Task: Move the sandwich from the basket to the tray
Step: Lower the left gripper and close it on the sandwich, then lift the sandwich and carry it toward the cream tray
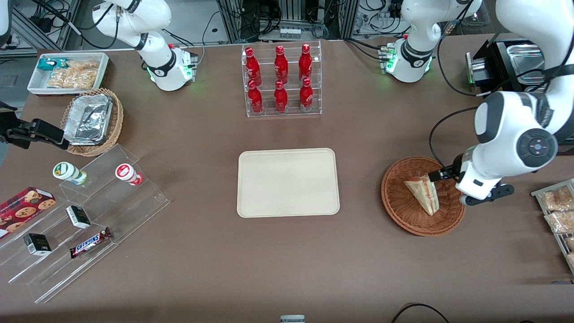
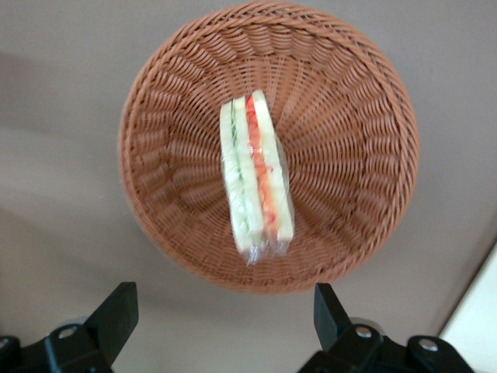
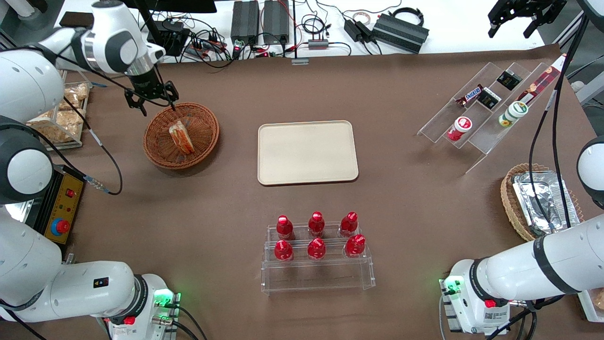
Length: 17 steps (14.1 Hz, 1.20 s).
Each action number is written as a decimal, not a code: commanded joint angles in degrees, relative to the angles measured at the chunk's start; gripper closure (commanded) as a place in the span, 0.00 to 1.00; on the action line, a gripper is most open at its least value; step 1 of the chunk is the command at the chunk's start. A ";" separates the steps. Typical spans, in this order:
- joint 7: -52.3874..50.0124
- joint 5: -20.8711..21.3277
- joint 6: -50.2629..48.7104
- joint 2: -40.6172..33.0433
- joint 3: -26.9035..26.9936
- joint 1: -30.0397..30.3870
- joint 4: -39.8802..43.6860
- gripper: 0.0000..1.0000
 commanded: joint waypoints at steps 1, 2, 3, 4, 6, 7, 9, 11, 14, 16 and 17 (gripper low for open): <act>-5.90 -0.46 7.33 0.08 -0.34 0.03 -5.39 0.00; -9.14 -0.46 8.74 1.13 -0.34 -0.06 -5.49 0.00; -12.04 -0.37 9.36 2.10 -0.34 -0.24 -5.40 0.00; -13.64 -0.37 9.63 2.63 -0.34 -0.24 -5.49 0.00; -14.88 -0.63 9.63 3.43 -0.34 -0.24 -5.66 0.00; -16.36 -0.63 9.98 3.86 -0.34 -0.24 -6.19 0.00; -20.57 -0.63 13.57 5.00 -0.34 -0.32 -7.33 0.00; -22.09 -0.54 16.21 5.88 -0.34 -0.41 -8.56 0.00; -22.27 -0.54 19.29 6.94 -0.34 -0.33 -10.14 0.00; -22.97 -0.54 20.53 7.38 -0.34 -0.41 -10.76 0.13; -22.88 -0.28 20.53 7.38 -0.34 -0.41 -10.85 0.42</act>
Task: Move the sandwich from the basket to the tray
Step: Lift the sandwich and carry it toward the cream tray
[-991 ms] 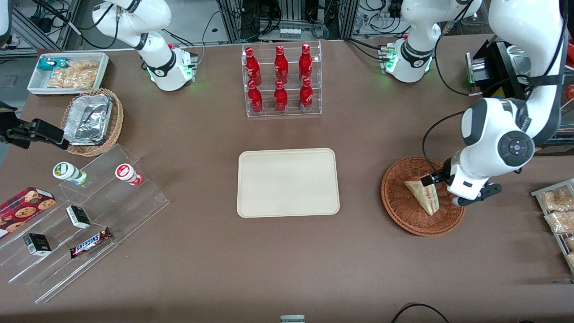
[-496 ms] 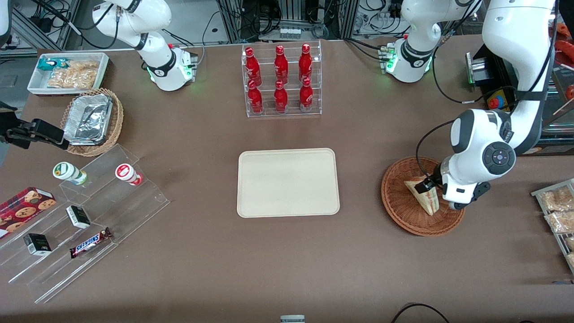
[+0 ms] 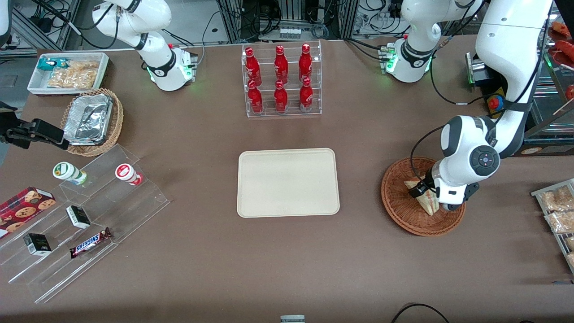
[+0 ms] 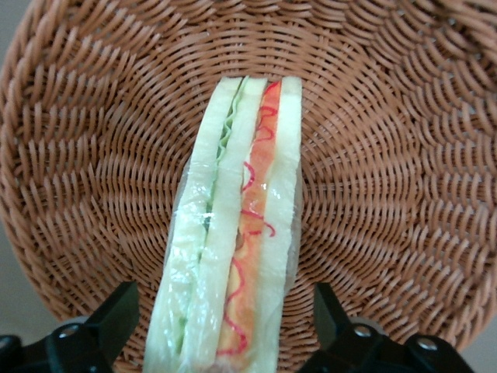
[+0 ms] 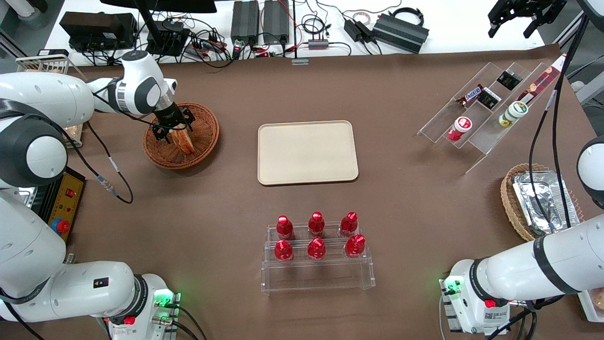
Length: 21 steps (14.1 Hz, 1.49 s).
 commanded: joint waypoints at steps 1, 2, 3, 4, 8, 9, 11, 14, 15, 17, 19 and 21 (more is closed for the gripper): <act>-1.00 0.09 1.22 -0.52 -0.07 -0.21 -1.15 0.67; -0.82 0.09 1.13 -0.78 -0.07 -0.21 -1.16 0.82; -0.47 0.09 1.13 -0.95 -0.07 -0.21 -1.07 0.87; -0.30 0.09 1.04 -1.22 -0.07 -0.21 -0.89 0.89; 5.05 0.09 0.78 -3.32 -0.33 -0.21 0.68 0.89; 6.02 0.09 0.26 -3.94 -1.03 -0.21 2.34 0.89; 6.65 0.18 -1.32 -4.12 -3.83 -0.21 5.33 0.88; 8.32 2.81 -10.43 -3.42 -8.41 -3.09 11.57 0.87; 8.23 2.82 -11.95 -3.24 -8.42 -5.72 12.98 0.87; 7.71 2.64 -11.96 -2.54 -8.50 -10.65 13.78 0.87; 6.40 2.56 -12.05 0.35 -8.50 -16.00 16.84 0.87; 0.17 3.52 -12.05 5.52 -8.42 -22.33 22.28 0.87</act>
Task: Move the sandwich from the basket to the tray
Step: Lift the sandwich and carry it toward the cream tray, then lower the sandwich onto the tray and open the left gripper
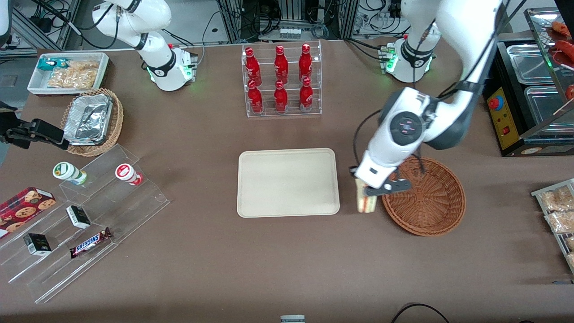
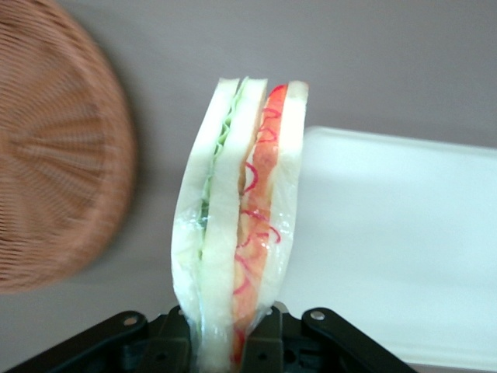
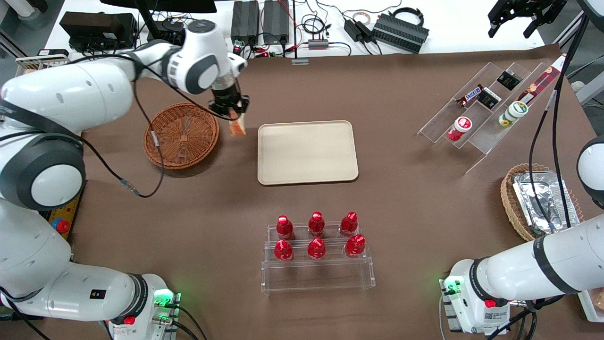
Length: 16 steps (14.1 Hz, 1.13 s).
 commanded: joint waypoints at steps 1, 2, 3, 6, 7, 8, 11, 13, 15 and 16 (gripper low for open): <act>-6.83 2.71 -1.36 9.38 0.66 -8.27 10.63 0.87; -9.03 3.76 -1.45 11.85 0.74 -10.48 13.45 0.87; -11.58 5.34 -1.37 14.05 0.74 -12.67 15.48 0.87; -15.90 9.39 -1.36 17.84 0.74 -16.29 18.83 0.87; -17.04 10.18 -1.37 19.25 0.83 -17.69 19.97 0.87; -17.49 10.88 -1.63 21.44 0.92 -18.66 22.68 0.87; -18.72 11.68 -3.83 26.02 1.18 -20.69 27.80 0.87; -20.03 13.69 -3.83 26.82 1.18 -20.96 27.81 0.85; -20.04 14.06 -3.74 26.99 1.10 -20.96 27.81 0.77; -20.04 14.06 -3.74 27.17 1.10 -20.96 27.72 0.64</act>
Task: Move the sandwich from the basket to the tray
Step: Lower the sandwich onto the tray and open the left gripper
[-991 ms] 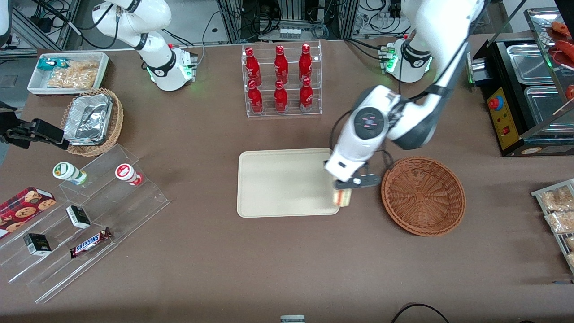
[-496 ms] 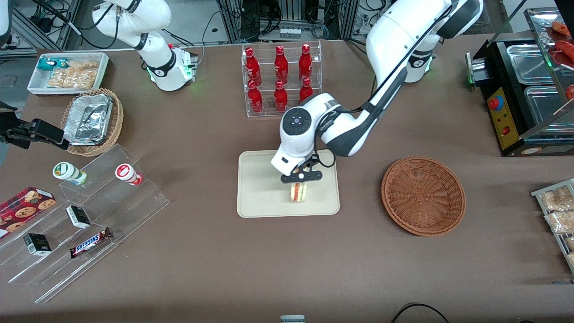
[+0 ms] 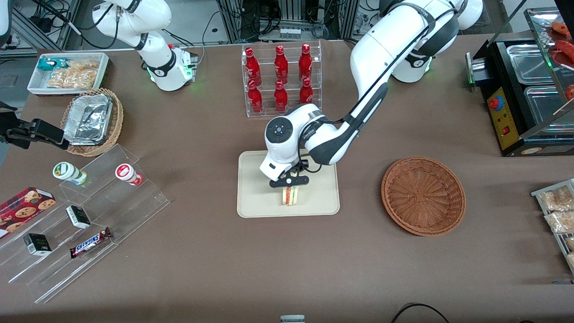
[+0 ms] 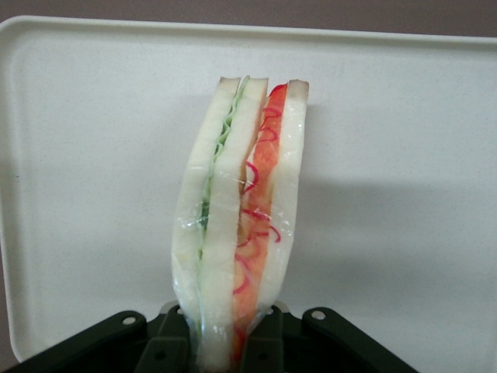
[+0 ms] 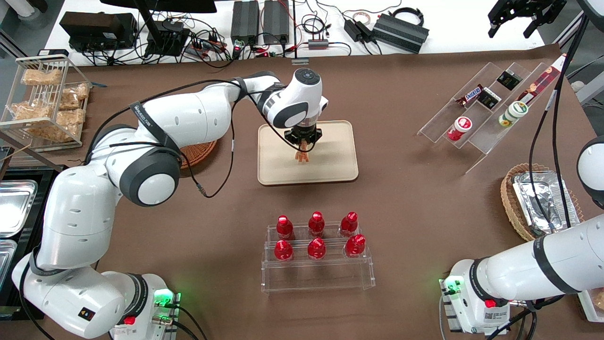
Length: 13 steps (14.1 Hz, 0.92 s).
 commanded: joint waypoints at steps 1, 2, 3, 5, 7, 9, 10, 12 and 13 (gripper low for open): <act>-1.57 1.32 -1.57 0.85 0.55 -1.07 2.27 0.49; -1.57 1.24 -1.48 0.85 0.55 -1.07 2.27 0.42; -1.57 1.24 -1.39 0.76 0.55 -1.07 2.35 0.24; -1.57 1.32 -1.30 0.68 0.64 -0.98 2.35 0.01; -1.57 1.32 -1.39 0.15 0.73 -0.72 2.70 0.01; -1.66 1.32 -2.09 -1.25 1.16 -0.37 3.58 0.00; -1.57 1.06 -2.79 -2.04 2.39 -0.37 3.76 0.00; -1.66 1.15 -4.63 -4.06 3.54 -0.37 4.46 0.00; -1.66 0.89 -5.25 -5.11 4.24 -0.11 4.55 0.00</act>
